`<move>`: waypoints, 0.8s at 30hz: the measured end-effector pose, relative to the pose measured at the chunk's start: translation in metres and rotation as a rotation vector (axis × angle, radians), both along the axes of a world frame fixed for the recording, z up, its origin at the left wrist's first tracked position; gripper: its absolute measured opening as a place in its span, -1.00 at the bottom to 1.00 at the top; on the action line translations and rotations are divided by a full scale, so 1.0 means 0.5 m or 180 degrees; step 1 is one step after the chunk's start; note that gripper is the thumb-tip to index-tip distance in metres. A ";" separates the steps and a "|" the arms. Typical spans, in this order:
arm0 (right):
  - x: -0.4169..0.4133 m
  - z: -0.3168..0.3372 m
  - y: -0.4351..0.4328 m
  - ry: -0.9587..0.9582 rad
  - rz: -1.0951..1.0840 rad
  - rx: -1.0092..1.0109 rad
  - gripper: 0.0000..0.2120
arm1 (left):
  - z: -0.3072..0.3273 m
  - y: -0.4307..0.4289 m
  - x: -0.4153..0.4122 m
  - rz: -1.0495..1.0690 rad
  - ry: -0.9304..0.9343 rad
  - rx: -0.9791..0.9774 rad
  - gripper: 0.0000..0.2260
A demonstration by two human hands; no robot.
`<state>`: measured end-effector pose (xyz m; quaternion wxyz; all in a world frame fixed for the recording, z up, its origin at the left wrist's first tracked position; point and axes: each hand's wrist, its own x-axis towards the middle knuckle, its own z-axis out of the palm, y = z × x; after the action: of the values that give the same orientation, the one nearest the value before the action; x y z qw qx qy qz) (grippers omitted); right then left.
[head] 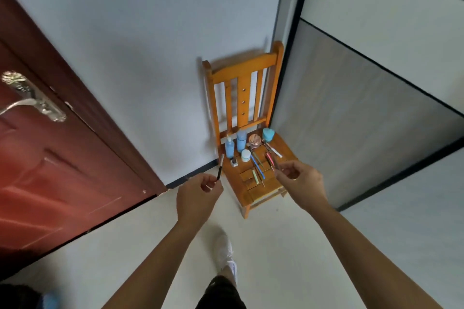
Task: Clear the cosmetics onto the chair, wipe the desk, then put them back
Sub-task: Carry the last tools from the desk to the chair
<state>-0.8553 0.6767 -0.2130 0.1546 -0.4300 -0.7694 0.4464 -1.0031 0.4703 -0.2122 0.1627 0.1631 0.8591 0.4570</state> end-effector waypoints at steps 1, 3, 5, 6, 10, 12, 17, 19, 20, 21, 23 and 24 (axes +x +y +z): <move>-0.016 -0.009 0.032 -0.0053 -0.0103 -0.0005 -0.94 | -0.011 0.041 -0.026 -0.0052 -0.0071 -0.0033 -0.93; -0.046 -0.020 0.091 -0.0205 -0.0278 -0.0059 -0.93 | -0.032 0.116 -0.068 -0.0124 -0.0254 -0.0057 -0.90; -0.078 -0.027 0.143 -0.0316 -0.0371 -0.0098 -0.91 | -0.046 0.181 -0.109 -0.0242 -0.0364 -0.0163 -0.91; -0.094 -0.032 0.167 -0.0338 -0.0429 -0.0138 -0.90 | -0.055 0.211 -0.130 -0.0322 -0.0394 -0.0256 -0.92; -0.139 -0.082 0.246 -0.0373 -0.0671 -0.0353 -0.88 | -0.102 0.310 -0.187 -0.0493 -0.0477 -0.0595 -0.91; -0.160 -0.127 0.281 -0.0463 -0.0635 -0.0495 -0.89 | -0.134 0.351 -0.200 -0.0402 -0.0448 -0.0712 -0.88; -0.203 -0.254 0.369 -0.0871 -0.0117 -0.0833 -0.93 | -0.223 0.402 -0.186 0.0051 -0.0679 -0.0887 -0.88; -0.210 -0.295 0.407 -0.1006 0.0087 -0.0931 -0.92 | -0.249 0.411 -0.164 0.0283 -0.0780 -0.1002 -0.86; -0.215 -0.316 0.429 -0.1062 0.0155 -0.0983 -0.91 | -0.265 0.420 -0.155 0.0406 -0.0813 -0.1061 -0.86; -0.217 -0.343 0.456 -0.1149 0.0218 -0.1039 -0.91 | -0.291 0.434 -0.143 0.0561 -0.0874 -0.1121 -0.86; -0.222 -0.372 0.485 -0.1270 0.0344 -0.1043 -0.89 | -0.319 0.449 -0.130 0.0800 -0.1013 -0.1185 -0.89; -0.224 -0.401 0.507 -0.1353 0.0445 -0.1050 -0.88 | -0.351 0.464 -0.119 0.0938 -0.1100 -0.1222 -0.91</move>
<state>-0.9673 0.9300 -0.4136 -0.1136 -0.4792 -0.7293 0.4750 -1.0628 0.7024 -0.3875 0.2664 -0.0773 0.9038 0.3258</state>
